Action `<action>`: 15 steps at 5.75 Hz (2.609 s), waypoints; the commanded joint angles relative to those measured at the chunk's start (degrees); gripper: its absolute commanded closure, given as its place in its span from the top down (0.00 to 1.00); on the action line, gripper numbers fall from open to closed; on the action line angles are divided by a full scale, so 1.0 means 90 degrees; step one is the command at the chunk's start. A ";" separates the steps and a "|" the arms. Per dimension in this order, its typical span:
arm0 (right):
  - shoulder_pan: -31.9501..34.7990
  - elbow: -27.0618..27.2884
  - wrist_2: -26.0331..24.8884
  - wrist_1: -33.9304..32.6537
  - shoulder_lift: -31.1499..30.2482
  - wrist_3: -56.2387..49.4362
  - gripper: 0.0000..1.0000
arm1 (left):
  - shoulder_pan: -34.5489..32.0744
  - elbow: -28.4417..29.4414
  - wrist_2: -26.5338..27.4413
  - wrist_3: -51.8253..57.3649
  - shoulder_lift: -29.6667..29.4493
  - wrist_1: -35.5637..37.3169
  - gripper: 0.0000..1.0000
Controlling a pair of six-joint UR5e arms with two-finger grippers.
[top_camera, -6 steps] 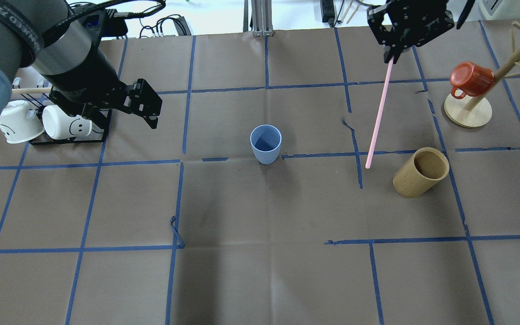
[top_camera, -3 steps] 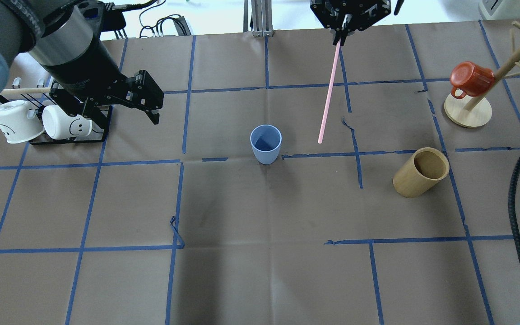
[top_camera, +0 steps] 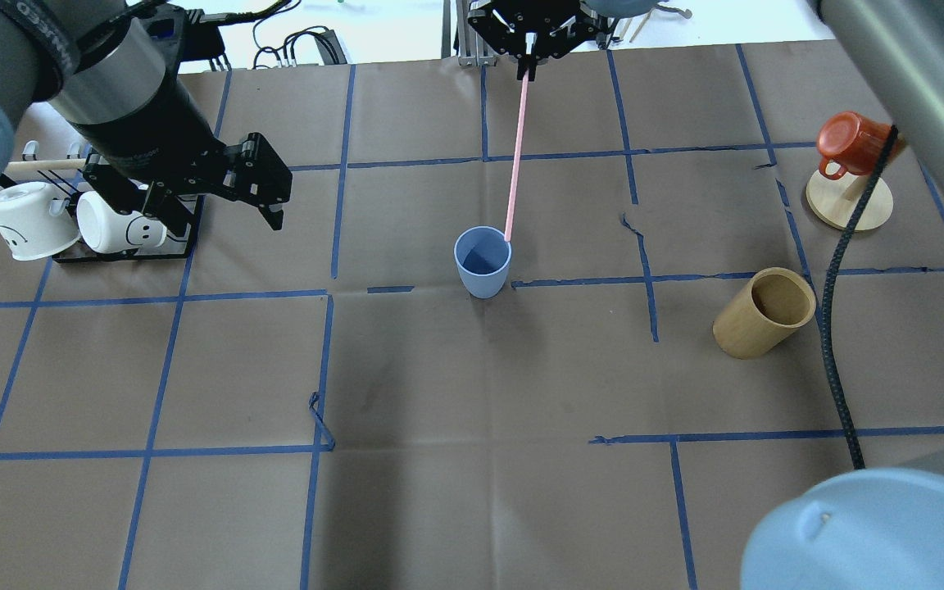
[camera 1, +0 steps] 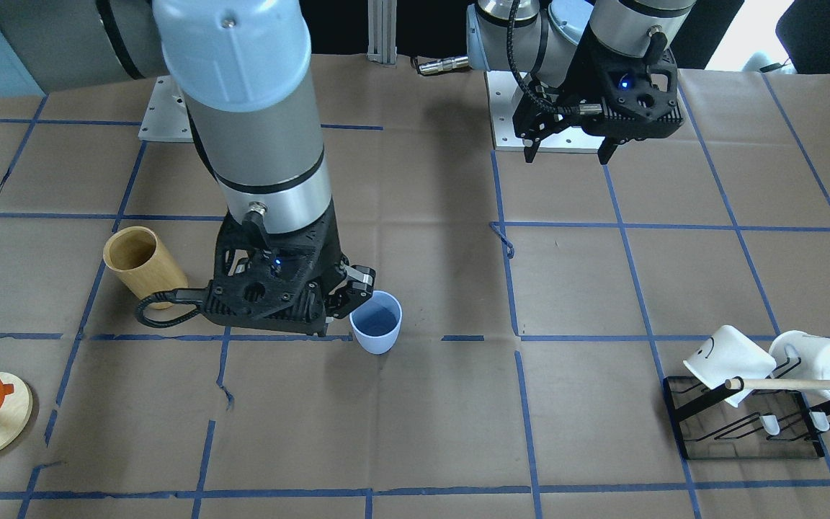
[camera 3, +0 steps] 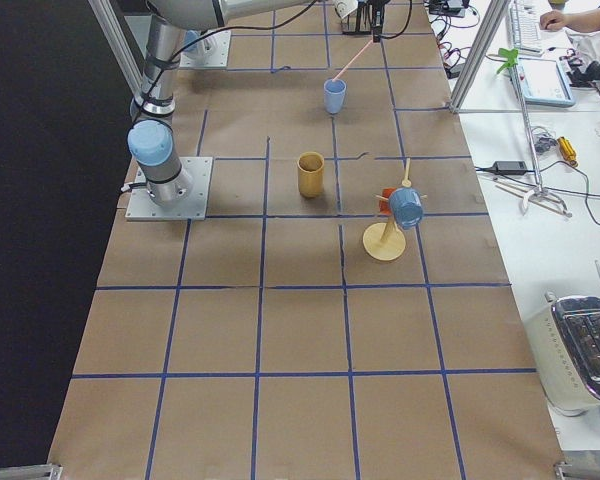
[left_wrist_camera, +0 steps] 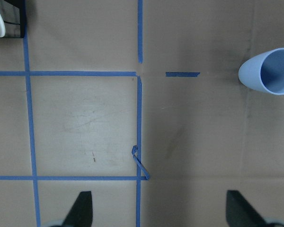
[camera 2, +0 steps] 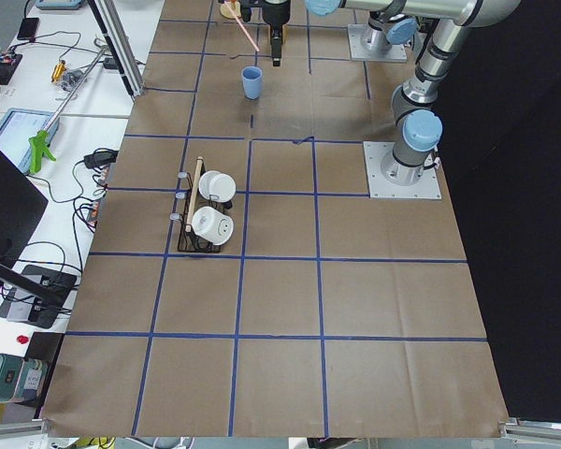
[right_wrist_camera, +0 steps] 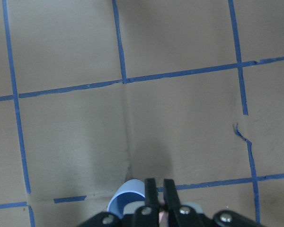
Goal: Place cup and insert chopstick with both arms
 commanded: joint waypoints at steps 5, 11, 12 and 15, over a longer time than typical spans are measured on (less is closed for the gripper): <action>0.0445 0.0572 -0.0132 -0.0645 0.0366 -0.0102 0.37 | 0.0000 -0.0076 0.0013 0.0000 0.0030 0.0039 0.99; -0.1074 0.0891 -0.0180 0.0944 -0.1153 -0.1855 1.00 | 0.0010 -0.0086 0.0003 0.0000 0.0059 0.0097 0.99; -0.1456 0.1562 -0.0199 0.1092 -0.1766 -0.2256 0.99 | 0.0010 -0.0086 0.0003 0.0000 0.0069 0.0097 0.99; -0.1626 0.2702 -0.0210 0.0938 -0.2632 -0.2222 1.00 | 0.0010 -0.0105 0.0003 0.0000 0.0098 0.0088 0.99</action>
